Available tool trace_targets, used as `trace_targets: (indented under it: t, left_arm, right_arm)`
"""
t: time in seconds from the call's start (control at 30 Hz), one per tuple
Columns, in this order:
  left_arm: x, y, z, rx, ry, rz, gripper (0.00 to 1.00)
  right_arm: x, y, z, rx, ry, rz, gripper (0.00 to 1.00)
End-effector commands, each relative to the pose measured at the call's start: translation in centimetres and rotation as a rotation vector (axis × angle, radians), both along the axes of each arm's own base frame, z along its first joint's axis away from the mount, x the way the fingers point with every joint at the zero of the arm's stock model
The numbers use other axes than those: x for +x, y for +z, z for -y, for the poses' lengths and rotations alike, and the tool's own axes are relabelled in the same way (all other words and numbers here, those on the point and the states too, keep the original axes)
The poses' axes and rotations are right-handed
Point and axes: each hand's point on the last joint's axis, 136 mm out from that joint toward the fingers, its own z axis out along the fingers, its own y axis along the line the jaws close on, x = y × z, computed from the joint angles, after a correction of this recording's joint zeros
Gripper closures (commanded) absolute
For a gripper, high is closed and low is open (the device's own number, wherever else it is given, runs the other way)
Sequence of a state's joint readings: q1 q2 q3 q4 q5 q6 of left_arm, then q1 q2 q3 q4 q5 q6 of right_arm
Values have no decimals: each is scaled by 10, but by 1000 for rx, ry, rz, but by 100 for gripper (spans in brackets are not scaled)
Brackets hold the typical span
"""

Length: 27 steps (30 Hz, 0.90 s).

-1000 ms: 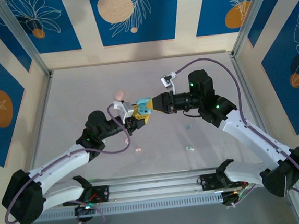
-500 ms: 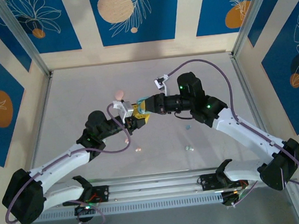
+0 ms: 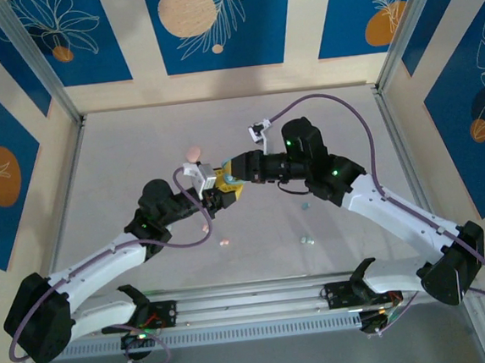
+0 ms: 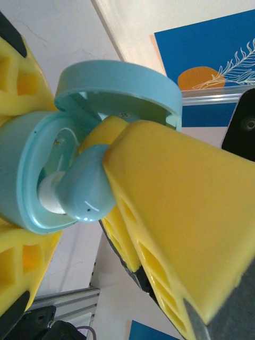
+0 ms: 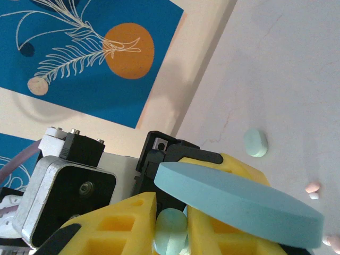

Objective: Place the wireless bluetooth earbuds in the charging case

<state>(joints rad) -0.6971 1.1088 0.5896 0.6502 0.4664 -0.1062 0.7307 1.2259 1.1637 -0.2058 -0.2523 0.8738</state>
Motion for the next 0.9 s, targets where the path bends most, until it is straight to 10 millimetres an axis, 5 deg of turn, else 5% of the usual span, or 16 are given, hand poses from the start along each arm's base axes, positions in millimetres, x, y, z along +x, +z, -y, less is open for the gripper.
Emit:
trace_targets:
  t: [0.0,0.87]
  left_arm:
    - [-7,20,3,-57,-30,44,67]
    - [-7,23,4,-69,-34,40,67]
  right_arm:
    - [1,-10,2,-89,-27,21,76]
    - [-2,0,19,-148,-103,85,65]
